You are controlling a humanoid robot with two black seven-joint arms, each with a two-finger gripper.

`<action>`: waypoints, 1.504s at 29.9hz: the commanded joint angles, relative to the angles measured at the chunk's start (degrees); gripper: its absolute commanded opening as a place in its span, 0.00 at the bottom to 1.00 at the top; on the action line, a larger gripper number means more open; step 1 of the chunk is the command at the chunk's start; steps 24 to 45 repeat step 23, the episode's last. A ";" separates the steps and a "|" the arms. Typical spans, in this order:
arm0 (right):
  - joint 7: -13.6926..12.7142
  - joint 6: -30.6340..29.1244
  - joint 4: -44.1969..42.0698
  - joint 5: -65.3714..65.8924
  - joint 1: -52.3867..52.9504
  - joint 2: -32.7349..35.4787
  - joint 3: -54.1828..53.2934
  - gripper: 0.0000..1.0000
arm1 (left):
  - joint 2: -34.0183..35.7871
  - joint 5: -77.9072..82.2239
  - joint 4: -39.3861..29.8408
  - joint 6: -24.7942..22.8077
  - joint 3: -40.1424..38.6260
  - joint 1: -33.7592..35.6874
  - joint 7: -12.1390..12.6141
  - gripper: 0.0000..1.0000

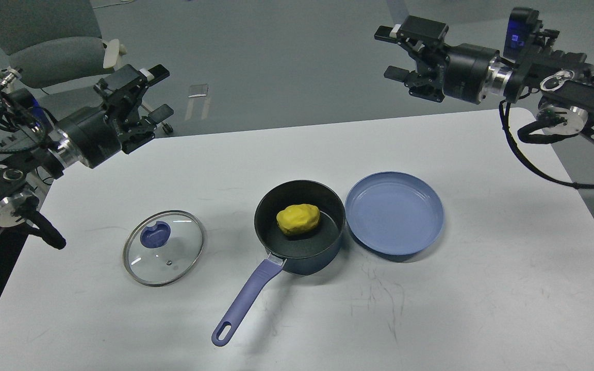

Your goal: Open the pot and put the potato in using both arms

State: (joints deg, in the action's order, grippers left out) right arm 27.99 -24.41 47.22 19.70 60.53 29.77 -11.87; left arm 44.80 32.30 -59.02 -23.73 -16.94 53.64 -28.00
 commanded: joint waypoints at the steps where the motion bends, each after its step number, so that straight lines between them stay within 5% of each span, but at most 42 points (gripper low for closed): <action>1: 0.01 0.07 -0.20 -3.34 -8.92 -0.24 -10.35 0.95 | -1.20 -1.89 0.48 -0.08 -0.02 -0.37 0.00 0.98; 9: 0.01 -0.46 0.15 -4.67 -19.13 -3.93 -18.01 0.95 | -3.92 -9.53 0.57 -0.08 -2.30 -3.53 0.00 0.98; 20: 0.01 -0.37 0.06 -4.67 -19.57 -6.21 -18.19 1.00 | -7.79 -9.81 0.66 -0.08 -7.05 -11.10 0.00 0.98; 45: 0.01 -0.46 0.06 -4.67 -19.57 -6.21 -18.19 1.00 | -7.97 -9.72 0.66 -0.08 -7.05 -11.10 0.00 0.98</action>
